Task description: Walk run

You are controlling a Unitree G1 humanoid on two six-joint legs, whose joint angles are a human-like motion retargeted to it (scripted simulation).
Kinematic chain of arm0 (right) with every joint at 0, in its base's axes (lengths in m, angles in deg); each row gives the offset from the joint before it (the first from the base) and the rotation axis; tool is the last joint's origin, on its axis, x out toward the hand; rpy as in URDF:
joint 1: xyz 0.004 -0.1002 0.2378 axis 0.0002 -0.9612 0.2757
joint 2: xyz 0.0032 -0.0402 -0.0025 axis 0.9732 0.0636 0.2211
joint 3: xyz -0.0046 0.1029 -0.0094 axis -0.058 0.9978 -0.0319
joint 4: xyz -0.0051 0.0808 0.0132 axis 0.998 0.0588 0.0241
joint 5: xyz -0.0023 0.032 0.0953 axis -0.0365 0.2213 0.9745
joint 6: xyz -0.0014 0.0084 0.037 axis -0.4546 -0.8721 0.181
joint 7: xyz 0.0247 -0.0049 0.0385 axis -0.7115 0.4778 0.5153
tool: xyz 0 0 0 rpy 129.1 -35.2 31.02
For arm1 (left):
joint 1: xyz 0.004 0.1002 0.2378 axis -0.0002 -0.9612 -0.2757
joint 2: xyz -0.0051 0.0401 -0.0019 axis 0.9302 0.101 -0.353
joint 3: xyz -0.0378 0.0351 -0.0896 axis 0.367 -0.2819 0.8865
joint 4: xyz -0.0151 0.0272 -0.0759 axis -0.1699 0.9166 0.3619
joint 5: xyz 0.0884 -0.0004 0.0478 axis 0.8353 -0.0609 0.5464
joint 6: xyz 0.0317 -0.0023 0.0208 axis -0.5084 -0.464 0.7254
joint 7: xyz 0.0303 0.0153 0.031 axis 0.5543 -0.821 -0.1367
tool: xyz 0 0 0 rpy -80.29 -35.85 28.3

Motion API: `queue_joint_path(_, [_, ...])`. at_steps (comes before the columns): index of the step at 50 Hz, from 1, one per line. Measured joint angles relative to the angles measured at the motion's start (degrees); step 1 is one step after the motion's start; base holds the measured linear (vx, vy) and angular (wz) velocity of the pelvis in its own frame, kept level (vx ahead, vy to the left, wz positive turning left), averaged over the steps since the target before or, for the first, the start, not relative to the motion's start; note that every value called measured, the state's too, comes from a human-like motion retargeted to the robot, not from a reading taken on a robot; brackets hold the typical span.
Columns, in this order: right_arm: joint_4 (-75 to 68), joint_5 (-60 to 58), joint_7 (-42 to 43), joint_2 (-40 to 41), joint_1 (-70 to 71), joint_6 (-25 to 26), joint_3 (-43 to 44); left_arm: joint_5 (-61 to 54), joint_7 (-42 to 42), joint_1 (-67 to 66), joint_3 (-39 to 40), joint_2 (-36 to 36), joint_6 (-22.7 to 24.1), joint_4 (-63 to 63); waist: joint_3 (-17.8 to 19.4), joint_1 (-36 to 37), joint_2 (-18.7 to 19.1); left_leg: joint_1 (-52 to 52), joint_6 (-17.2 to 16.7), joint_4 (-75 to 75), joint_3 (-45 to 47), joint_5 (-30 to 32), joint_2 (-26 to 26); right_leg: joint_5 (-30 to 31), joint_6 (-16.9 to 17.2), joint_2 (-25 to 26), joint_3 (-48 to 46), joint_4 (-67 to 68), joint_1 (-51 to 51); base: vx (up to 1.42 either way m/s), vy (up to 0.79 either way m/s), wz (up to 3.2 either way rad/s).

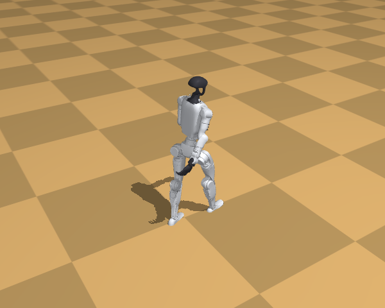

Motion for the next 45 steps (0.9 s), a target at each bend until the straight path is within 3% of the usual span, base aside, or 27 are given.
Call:
queue_joint_path(5, [0.0, -0.42, 1.75, -0.25, 3.67, -2.19, -1.87, 0.8, -0.1, -0.04, 0.36, -2.08, 0.64, 1.11, -0.47, -0.94, 1.12, 3.14, -1.46, 1.31, -0.56, -1.38, 0.82, -0.39, 0.68, 0.51, -3.33, -3.79, -1.21, 0.64, -0.36, 0.13])
queue_joint_path(8, [0.0, -0.12, 3.3, -0.41, 6.02, -2.62, -2.18, 1.21, 0.63, -0.66, -0.16, -3.06, 0.63, 2.03, -1.55, -2.88, 2.1, 3.69, -3.05, 3.37, -2.85, 1.63, 1.36, 2.3, -3.84, 0.24, -7.18, -0.61, 0.0, 0.75, -0.44, 0.75])
queue_joint_path(10, [0.0, 0.19, 4.08, -0.73, 7.3, -3.03, -2.29, 1.96, 1.69, -1.26, 0.01, -3.73, 0.23, 2.75, -2.49, -5.14, 2.83, 3.89, -5.32, 5.87, -5.29, 6.25, 1.95, 7.75, -4.67, 1.04, -5.06, -1.07, 1.88, 0.78, -0.49, 1.03])
queue_joint_path(15, [0.0, 2.66, 5.67, -0.81, 11.33, -2.45, -3.1, 4.42, 2.5, -3.3, -0.82, -5.11, 0.0, 3.97, -4.4, -1.61, 1.54, -0.26, -12.49, 21.34, -4.01, 29.67, 2.64, 5.47, -8.47, 0.57, -3.56, 1.68, 6.81, 0.77, -0.57, 0.06])
queue_joint_path(17, [0.0, 2.45, 6.68, -1.0, 15.06, -2.53, -4.54, 3.93, 1.39, -3.58, -1.22, -5.08, 0.0, 3.27, -4.96, -0.98, -1.27, -5.06, -12.65, 31.6, -0.64, 36.34, 1.48, 4.16, -10.38, 0.14, -2.13, 1.6, 8.71, 0.57, -0.47, -0.25])
queue_joint_path(18, [0.0, 2.4, 7.47, -1.1, 16.96, -2.77, -5.63, 3.72, 1.51, -3.61, -0.93, -4.85, 0.03, 3.04, -5.34, -1.05, -2.41, -7.58, -11.02, 36.3, 1.27, 38.86, 1.43, 3.3, -10.88, -0.01, -1.79, 1.37, 9.93, 0.58, -0.47, -0.04])
queue_joint_path(22, [3.64, 1.62, 10.32, -1.62, 24.08, -3.84, -7.65, 4.02, 3.62, -2.82, -0.06, -4.56, -0.01, 2.78, -5.2, -1.37, -4.01, -16.39, -5.28, 46.14, 5.05, 29.44, 3.7, 0.39, -11.61, 0.42, -3.2, 0.41, 14.81, 0.59, -0.45, 0.19])
queue_joint_path(26, [11.12, 2.29, 11.73, -0.78, 29.82, -6.0, -8.28, 3.23, 3.07, -2.91, 0.73, -5.19, 0.2, 1.91, -4.22, 1.3, -5.15, -22.91, -4.06, 41.34, 8.21, 21.03, 3.38, -1.54, -13.0, 3.44, -0.87, -0.51, 18.42, 0.5, -0.38, -0.62])
queue_joint_path(34, [22.13, 7.44, 11.2, -0.38, 37.48, -10.58, -10.22, -0.14, 3.49, -3.44, 2.08, -7.74, -0.49, 1.89, -0.51, 6.56, -1.29, -26.84, -6.9, 7.56, 9.51, 16.49, 2.46, -6.62, -15.49, 14.15, 2.92, -1.6, 26.72, 0.57, -0.31, -0.62])
queue_joint_path(40, [22.31, 5.21, 11.51, -0.55, 37.02, -10.65, -11.29, 1.37, 3.78, -5.07, 3.13, -7.92, -0.18, 1.22, 0.38, 9.54, -1.49, -26.9, -10.5, -5.35, 10.76, 10.29, -0.26, -10.04, -16.06, 16.54, 3.83, -1.23, 33.4, 0.69, -0.28, -0.53])
queue_joint_path(42, [19.3, 3.27, 11.71, -0.48, 36.07, -10.17, -10.75, 2.61, 4.48, -4.79, 3.92, -7.24, -0.33, 1.5, -0.32, 10.8, -1.98, -26.67, -5.45, -3.3, 9.03, 12.03, -0.44, -9.19, -15.09, 16.51, 3.35, 0.57, 33.79, 0.91, -0.28, -0.62])
queue_joint_path(45, [13.76, 0.03, 11.08, -0.14, 32.64, -8.49, -10.43, 3.51, 5.72, -5.48, 5.19, -6.72, -0.4, 1.81, -1.88, 13.1, -3.15, -24.96, -2.16, -1.47, 8.52, 15.81, -0.15, -3.76, -11.66, 15.3, 1.7, 4.03, 34.93, 1.01, -0.27, -0.7])
